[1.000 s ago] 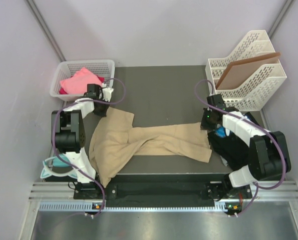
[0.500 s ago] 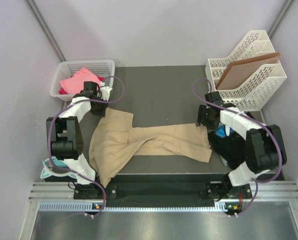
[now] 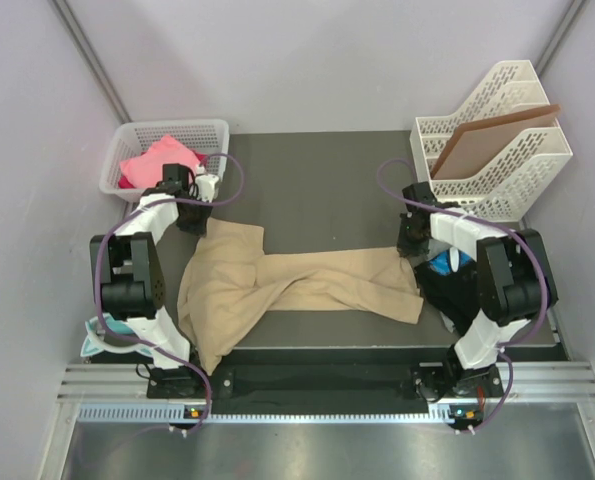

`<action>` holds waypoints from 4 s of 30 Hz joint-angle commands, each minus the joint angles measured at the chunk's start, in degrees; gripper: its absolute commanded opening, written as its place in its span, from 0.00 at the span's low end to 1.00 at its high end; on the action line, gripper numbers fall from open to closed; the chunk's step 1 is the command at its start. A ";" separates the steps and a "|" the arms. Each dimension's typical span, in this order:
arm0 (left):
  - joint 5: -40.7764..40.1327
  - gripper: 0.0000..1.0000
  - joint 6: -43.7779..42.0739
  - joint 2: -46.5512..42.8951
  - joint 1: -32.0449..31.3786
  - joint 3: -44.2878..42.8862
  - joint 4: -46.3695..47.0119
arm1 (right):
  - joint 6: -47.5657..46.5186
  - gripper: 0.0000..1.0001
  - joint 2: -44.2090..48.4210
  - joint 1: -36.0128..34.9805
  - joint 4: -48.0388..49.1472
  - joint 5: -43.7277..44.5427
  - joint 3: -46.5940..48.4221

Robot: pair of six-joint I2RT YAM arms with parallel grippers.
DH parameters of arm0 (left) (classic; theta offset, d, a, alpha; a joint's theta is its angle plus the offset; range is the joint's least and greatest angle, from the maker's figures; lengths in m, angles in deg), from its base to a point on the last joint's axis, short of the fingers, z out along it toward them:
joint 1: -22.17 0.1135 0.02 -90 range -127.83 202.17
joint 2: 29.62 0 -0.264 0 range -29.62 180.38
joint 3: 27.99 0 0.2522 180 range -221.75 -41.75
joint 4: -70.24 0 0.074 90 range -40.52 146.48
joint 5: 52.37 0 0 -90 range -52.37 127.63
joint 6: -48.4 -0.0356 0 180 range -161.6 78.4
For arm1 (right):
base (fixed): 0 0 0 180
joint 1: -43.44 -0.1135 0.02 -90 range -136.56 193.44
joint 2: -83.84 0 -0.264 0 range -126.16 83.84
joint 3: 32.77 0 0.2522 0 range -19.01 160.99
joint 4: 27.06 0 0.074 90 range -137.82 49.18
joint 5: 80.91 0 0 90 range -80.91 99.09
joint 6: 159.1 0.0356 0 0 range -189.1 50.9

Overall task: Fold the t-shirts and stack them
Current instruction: Flatten out the tshirt

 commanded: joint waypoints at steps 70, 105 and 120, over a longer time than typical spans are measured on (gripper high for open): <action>0.82 0.00 -11.96 -16.73 0.53 -33.94 -13.13 | -0.73 0.00 37.33 -3.99 -14.44 6.20 15.54; 13.29 0.00 6.40 -47.38 -1.49 -63.61 -24.21 | -3.46 0.00 66.23 -14.45 -26.38 -8.65 35.42; 2.67 0.00 -8.43 -35.46 -1.57 -16.25 -4.27 | -4.87 0.00 43.30 -14.19 -12.06 14.17 12.92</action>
